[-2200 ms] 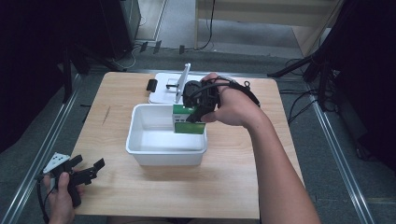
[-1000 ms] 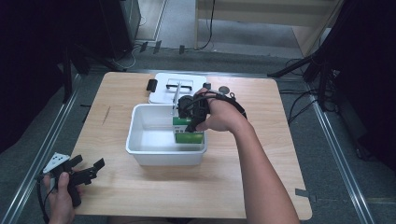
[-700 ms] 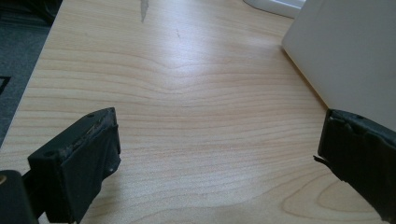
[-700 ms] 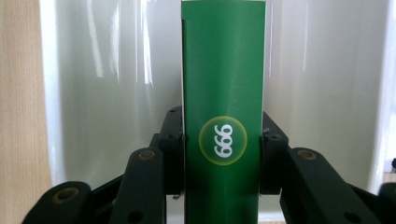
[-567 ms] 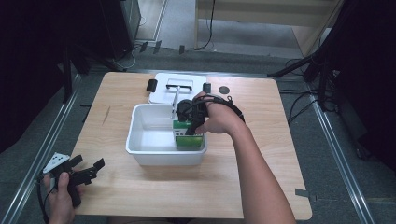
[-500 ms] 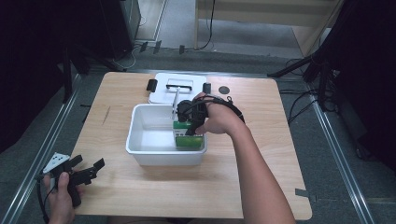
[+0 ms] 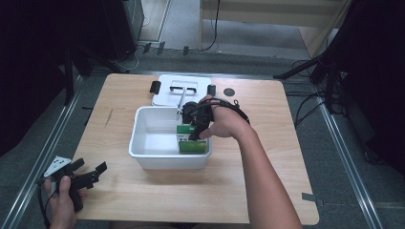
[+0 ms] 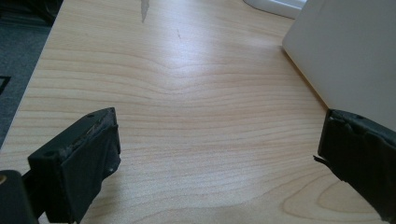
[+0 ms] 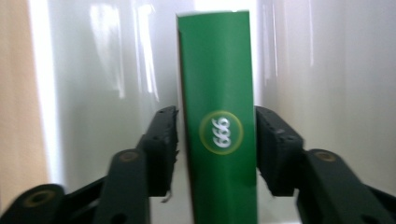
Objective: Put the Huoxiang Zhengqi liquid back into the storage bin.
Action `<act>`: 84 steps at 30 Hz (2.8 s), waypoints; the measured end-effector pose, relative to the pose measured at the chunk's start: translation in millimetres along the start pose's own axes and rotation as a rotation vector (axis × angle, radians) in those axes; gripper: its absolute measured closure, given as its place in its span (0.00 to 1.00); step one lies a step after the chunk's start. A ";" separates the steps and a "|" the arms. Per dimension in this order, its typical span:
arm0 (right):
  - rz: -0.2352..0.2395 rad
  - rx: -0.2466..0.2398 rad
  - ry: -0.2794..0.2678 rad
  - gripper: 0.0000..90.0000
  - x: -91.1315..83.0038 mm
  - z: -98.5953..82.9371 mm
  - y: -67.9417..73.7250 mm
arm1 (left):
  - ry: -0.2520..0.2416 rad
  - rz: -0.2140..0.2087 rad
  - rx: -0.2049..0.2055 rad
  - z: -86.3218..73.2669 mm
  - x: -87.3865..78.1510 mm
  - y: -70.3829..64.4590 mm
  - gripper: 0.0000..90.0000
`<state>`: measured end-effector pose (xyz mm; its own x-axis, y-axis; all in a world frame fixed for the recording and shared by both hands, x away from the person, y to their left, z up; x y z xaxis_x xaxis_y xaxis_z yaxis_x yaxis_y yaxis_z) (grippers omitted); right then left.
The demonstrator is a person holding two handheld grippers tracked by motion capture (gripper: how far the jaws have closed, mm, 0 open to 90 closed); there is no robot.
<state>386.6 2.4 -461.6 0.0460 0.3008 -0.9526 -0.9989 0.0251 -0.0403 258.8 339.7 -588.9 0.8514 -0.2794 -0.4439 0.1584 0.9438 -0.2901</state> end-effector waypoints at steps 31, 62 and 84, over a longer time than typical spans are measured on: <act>-0.161 0.342 -0.402 0.24 -73.7 -27.6 -12.2 | 0.002 0.003 0.000 -0.1 0.3 0.0 0.00; -0.371 0.633 -0.632 0.26 -69.7 -154.5 -6.5 | 0.010 0.017 0.008 -1.1 0.5 -0.8 0.00; -0.544 0.784 -0.770 0.23 -43.2 -242.9 13.0 | 0.018 0.024 0.009 -1.5 0.7 -0.3 0.00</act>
<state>368.8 -241.9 -494.3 0.7157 0.5500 -0.4305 -0.5817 0.8105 0.0684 258.6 338.9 -590.4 0.8459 -0.2599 -0.4657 0.1426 0.9517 -0.2721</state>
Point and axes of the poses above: each handheld gripper's, and its own axes: x roughly forward along the jaws, z roughly out of its top, y roughly to its left, the point moved 7 cm from there along x, roughly forward along the jaws, and after that the axes turned 3 degrees about -y, right-handed, at the moved point
